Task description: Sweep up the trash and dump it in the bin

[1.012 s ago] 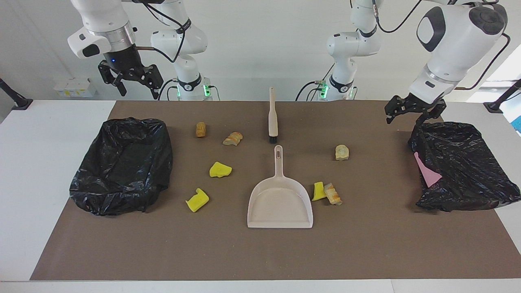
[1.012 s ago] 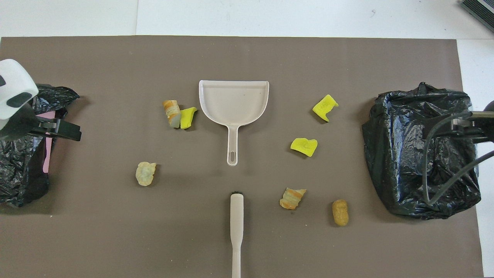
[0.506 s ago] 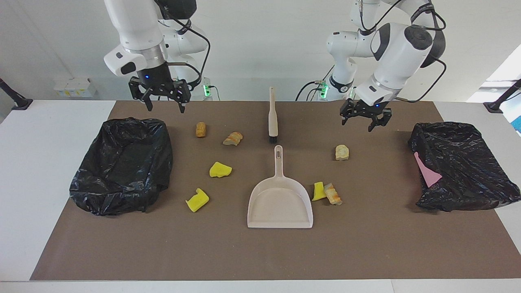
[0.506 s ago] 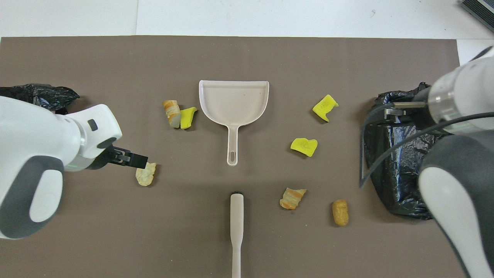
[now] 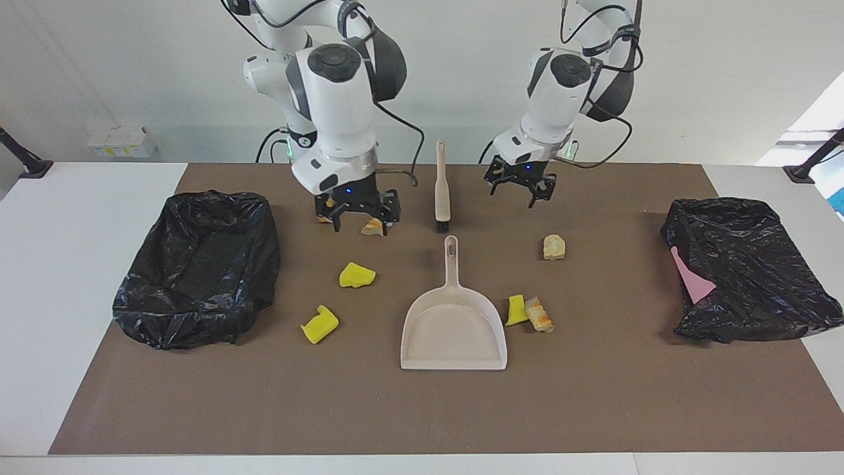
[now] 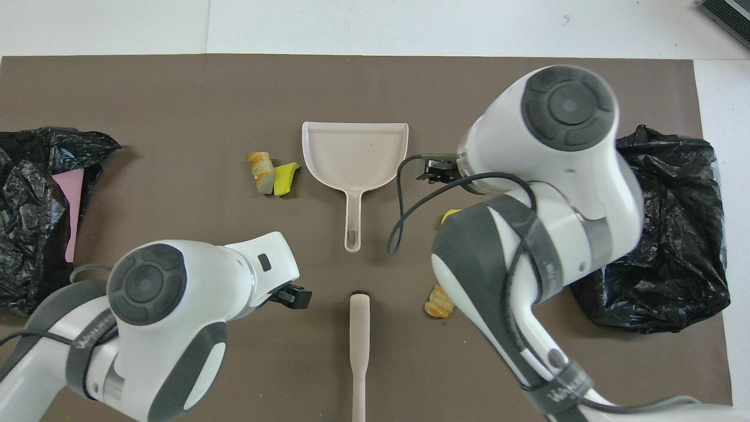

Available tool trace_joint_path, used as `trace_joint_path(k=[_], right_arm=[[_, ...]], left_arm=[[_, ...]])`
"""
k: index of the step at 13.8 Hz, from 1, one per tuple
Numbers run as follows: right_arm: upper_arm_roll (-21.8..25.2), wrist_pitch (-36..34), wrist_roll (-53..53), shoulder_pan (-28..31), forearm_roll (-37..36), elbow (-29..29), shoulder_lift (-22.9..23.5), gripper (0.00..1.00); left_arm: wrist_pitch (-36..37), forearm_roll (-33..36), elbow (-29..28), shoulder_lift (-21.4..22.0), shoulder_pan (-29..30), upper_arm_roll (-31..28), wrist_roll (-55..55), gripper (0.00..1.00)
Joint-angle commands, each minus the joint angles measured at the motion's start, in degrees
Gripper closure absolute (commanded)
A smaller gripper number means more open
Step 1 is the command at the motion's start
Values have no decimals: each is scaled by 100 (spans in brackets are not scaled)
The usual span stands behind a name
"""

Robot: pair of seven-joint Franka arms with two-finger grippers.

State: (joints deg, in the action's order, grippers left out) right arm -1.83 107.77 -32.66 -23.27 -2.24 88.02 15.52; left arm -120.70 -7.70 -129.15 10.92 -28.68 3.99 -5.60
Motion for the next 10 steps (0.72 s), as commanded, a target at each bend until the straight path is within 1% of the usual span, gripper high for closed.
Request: trace_joint_path(k=[1,3,6,8,10], right_arm=[[16,296,-293,-299,40,-250,468,0],[16,437,-618,-563,22,-241,688,0],[16,841,-821,-915,22,-250,1110,0],[16,1105,-830,-1012,48,-241,1365,0],[8,1299,-813,-1083,66,-232,1524,0]], left_arm=[[-375,-56,-418,235,-689,-109,-746,0],[-558,-47,-645,243,-1015,-92,-951,0],[-1199,-47,-1146,261,-1490,66,-1661,0],[-1307,-47,-1305,270,-1606,293,-1952,0],[-1437,-39,-1411,217,-1615,575,-2206,0]])
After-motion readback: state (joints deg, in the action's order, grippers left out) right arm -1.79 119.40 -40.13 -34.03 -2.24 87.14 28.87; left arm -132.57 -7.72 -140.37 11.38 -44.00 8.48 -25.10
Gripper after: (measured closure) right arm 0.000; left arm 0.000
